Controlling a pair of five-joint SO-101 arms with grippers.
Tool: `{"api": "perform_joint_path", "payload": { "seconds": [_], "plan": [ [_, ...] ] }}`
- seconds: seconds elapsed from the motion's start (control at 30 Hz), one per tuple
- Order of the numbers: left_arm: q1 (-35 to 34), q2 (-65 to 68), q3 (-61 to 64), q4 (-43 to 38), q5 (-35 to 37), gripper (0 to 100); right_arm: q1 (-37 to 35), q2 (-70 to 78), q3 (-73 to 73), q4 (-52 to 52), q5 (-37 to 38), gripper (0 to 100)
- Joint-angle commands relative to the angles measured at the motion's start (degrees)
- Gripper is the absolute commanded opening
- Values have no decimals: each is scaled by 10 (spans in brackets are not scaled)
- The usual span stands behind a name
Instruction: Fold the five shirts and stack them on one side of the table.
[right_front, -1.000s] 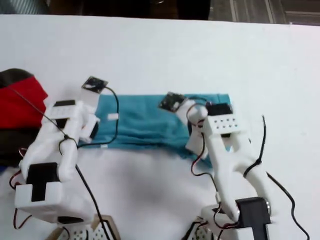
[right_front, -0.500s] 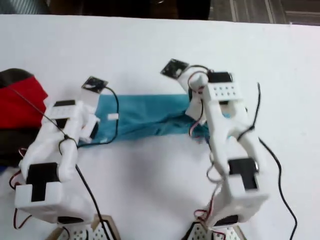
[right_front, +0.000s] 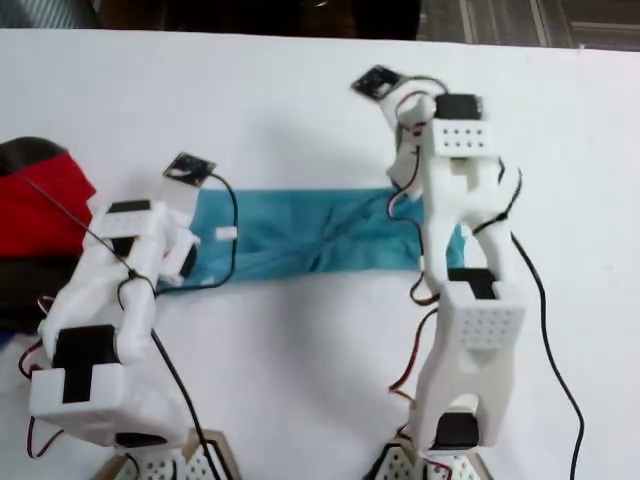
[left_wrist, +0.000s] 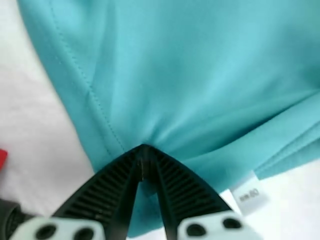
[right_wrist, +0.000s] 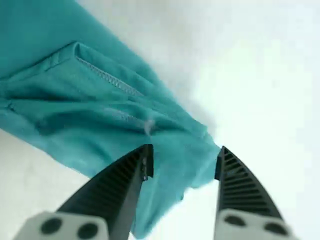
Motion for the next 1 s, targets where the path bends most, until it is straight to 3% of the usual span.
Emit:
{"api": "perform_joint_path", "payload": {
  "seconds": [0.0,0.07,0.17,0.2,0.37,0.67,0.97],
  "plan": [
    [-10,2,-1,-11,5,26,9,-19,-73,64,-10,204],
    [-10,2,-1,-11,5,26,7,-35,-83,97,-10,178],
    [-10,2,-1,-11,5,26,1,-58,-41,96,-10,21],
    [-10,2,-1,-11,5,26,0,-64,-21,96,-10,12],
    [-10,2,-1,-11,5,26,0,-68,69,61,-9,19],
    [-10,2,-1,-11,4,26,19,-68,234,-195,-11,19],
    [-10,2,0,-11,4,26,-75,-91,213,-200,-84,19]
  ]
}}
